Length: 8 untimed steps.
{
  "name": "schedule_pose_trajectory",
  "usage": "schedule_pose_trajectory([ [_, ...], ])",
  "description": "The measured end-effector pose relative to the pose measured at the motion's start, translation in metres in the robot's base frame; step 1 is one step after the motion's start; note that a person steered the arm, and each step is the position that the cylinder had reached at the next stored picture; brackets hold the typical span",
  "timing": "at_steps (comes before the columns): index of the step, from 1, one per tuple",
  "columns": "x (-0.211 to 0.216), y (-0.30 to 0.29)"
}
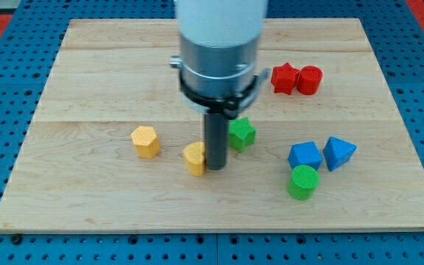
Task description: Push the green circle into the green star
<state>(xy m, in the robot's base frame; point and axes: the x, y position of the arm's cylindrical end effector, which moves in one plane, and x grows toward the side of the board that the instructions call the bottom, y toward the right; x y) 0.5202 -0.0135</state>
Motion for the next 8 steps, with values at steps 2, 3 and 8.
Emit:
schedule_pose_trajectory([
  [2, -0.011, -0.067],
  [3, 0.025, -0.041],
  [8, 0.087, 0.180],
])
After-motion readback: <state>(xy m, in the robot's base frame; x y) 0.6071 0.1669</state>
